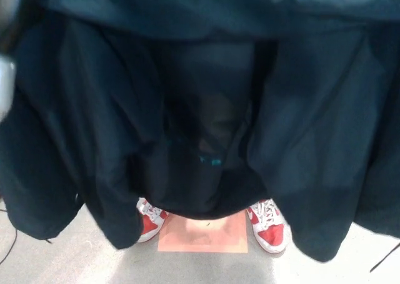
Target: A person hands a coat to the robot and the robot grabs it with both hands and holds it while the person wears the coat.
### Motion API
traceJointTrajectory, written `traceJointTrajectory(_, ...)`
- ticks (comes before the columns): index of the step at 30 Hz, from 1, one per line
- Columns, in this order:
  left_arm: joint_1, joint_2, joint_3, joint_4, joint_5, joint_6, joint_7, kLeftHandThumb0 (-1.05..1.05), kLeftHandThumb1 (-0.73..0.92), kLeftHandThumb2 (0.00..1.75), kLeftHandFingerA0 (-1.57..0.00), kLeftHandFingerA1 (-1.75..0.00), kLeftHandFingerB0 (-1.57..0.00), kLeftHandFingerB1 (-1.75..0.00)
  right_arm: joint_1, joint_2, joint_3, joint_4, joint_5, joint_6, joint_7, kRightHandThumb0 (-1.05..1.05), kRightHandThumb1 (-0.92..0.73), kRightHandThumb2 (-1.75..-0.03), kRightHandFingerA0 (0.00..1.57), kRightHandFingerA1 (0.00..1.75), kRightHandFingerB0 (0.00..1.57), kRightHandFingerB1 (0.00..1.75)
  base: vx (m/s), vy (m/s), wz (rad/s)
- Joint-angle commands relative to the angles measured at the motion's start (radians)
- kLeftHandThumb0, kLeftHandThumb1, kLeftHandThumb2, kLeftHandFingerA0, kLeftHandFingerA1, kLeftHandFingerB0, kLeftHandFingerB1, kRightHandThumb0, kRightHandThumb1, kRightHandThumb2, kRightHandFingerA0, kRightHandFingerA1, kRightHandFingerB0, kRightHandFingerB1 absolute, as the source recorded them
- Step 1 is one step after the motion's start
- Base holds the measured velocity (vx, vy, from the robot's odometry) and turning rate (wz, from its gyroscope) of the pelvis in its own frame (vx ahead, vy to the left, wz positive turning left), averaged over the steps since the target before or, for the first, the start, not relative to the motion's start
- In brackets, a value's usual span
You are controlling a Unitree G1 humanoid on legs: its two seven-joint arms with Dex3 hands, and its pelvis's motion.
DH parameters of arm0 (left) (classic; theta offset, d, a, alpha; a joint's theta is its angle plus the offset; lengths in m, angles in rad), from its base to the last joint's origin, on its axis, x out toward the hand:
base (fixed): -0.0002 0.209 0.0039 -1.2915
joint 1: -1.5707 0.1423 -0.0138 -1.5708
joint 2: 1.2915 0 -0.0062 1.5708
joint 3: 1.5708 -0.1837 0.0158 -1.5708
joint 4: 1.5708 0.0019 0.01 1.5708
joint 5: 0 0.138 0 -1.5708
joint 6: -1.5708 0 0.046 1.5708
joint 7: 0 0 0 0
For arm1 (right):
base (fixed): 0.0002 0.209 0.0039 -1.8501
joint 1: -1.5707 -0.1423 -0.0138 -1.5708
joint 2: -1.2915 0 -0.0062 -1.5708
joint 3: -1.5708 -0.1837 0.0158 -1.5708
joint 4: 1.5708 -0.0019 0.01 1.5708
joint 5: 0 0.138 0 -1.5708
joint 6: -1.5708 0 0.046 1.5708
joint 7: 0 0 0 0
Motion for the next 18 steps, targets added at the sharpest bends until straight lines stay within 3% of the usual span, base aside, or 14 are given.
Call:
traceJointTrajectory(1, -0.149, 0.075, 0.064, 0.038, 0.007, -0.042, 0.198, -0.24, 0.66, 0.64, -0.94, -1.63, -0.78, -0.77, -0.163, 0.008, -0.084, 0.047, 0.066, -0.008, -0.162, -0.12, -0.49, -0.86, 1.23, 1.41, 0.70, 1.06, 0.00, 0.000, 0.00)
traceJointTrajectory(2, -0.154, 0.075, 0.064, 0.041, 0.003, -0.044, 0.196, -0.24, 0.66, 0.64, -0.94, -1.63, -0.78, -0.77, -0.171, 0.009, -0.086, 0.053, 0.065, -0.010, -0.165, -0.12, -0.49, -0.86, 1.23, 1.41, 0.70, 1.06, 0.00, 0.000, 0.00)
traceJointTrajectory(3, -0.176, 0.081, 0.062, 0.056, -0.002, -0.054, 0.192, -0.22, 0.70, 0.60, -0.97, -1.61, -0.76, -0.83, -0.198, 0.009, -0.082, 0.070, 0.059, -0.005, -0.164, -0.07, -0.68, -0.62, 0.90, 1.75, 0.56, 1.30, 0.00, 0.000, 0.00)
traceJointTrajectory(4, -0.189, 0.084, 0.059, 0.065, -0.001, -0.058, 0.191, -0.17, 0.71, 0.61, -0.97, -1.62, -0.72, -0.96, -0.214, 0.008, -0.082, 0.078, 0.057, -0.006, -0.163, -0.11, -0.54, -0.89, 1.25, 1.42, 0.68, 1.10, 0.00, 0.000, 0.00)
traceJointTrajectory(5, -0.205, 0.087, 0.056, 0.073, 0.001, -0.061, 0.190, -0.17, 0.71, 0.61, -0.97, -1.62, -0.72, -0.96, -0.232, 0.005, -0.082, 0.086, 0.055, -0.005, -0.161, -0.11, -0.54, -0.89, 1.25, 1.42, 0.68, 1.10, 0.00, 0.000, 0.00)
traceJointTrajectory(6, -0.218, 0.086, 0.056, 0.082, -0.005, -0.059, 0.182, -0.13, 0.71, 0.68, -0.95, -1.67, -0.70, -1.14, -0.250, 0.008, -0.080, 0.098, 0.056, -0.005, -0.163, -0.13, -0.76, -0.66, 0.90, 1.75, 0.55, 1.35, 0.00, 0.000, 0.00)
traceJointTrajectory(9, -0.251, 0.090, 0.052, 0.109, -0.012, -0.067, 0.178, -0.15, 0.72, 0.67, -0.95, -1.67, -0.71, -1.09, -0.294, 0.010, -0.071, 0.134, 0.052, -0.010, -0.179, -0.13, -0.76, -0.65, 0.90, 1.75, 0.57, 1.31, 0.00, 0.000, 0.00)
traceJointTrajectory(10, -0.278, 0.102, 0.045, 0.131, -0.008, -0.086, 0.186, -0.15, 0.70, 0.60, -0.97, -1.64, -0.76, -0.89, -0.322, 0.011, -0.065, 0.155, 0.052, -0.016, -0.186, -0.10, -0.74, -0.68, 0.89, 1.75, 0.54, 1.38, 0.00, 0.000, 0.00)
traceJointTrajectory(11, -0.289, 0.106, 0.041, 0.142, -0.007, -0.094, 0.190, -0.15, 0.70, 0.60, -0.97, -1.64, -0.76, -0.89, -0.333, 0.011, -0.062, 0.164, 0.054, -0.019, -0.188, -0.10, -0.74, -0.68, 0.89, 1.75, 0.54, 1.38, 0.00, 0.000, 0.00)
traceJointTrajectory(12, -0.320, 0.111, 0.039, 0.170, -0.016, -0.115, 0.181, -0.11, 0.74, 0.66, -0.94, -1.70, -0.71, -1.04, -0.363, 0.003, -0.059, 0.185, 0.059, -0.031, -0.178, -0.16, -0.55, -0.90, 1.21, 1.40, 0.68, 1.09, 0.00, 0.000, 0.00)
traceJointTrajectory(15, -0.365, 0.113, 0.035, 0.215, -0.029, -0.140, 0.167, -0.11, 0.74, 0.64, -0.93, -1.72, -0.67, -1.14, -0.412, -0.002, -0.053, 0.231, 0.067, -0.052, -0.186, -0.14, -0.58, -0.91, 1.22, 1.42, 0.69, 1.10, 0.00, 0.000, 0.00)
traceJointTrajectory(16, -0.393, 0.113, 0.030, 0.239, -0.022, -0.130, 0.169, -0.11, 0.74, 0.67, -0.95, -1.71, -0.68, -1.16, -0.446, -0.005, -0.049, 0.259, 0.068, -0.055, -0.179, -0.07, -0.72, -0.69, 0.89, 1.73, 0.62, 1.24, 0.00, 0.000, 0.00)
traceJointTrajectory(17, -0.415, 0.111, 0.026, 0.257, -0.016, -0.120, 0.171, -0.11, 0.73, 0.67, -0.99, -1.71, -0.67, -1.18, -0.470, -0.009, -0.046, 0.278, 0.067, -0.056, -0.176, -0.12, -0.57, -0.91, 1.24, 1.41, 0.70, 1.05, 0.00, 0.000, 0.00)
traceJointTrajectory(18, -0.421, 0.111, 0.024, 0.266, -0.015, -0.121, 0.174, -0.11, 0.73, 0.67, -0.99, -1.71, -0.67, -1.18, -0.477, -0.010, -0.044, 0.287, 0.068, -0.058, -0.179, -0.12, -0.57, -0.91, 1.24, 1.41, 0.70, 1.05, 0.00, 0.000, 0.00)
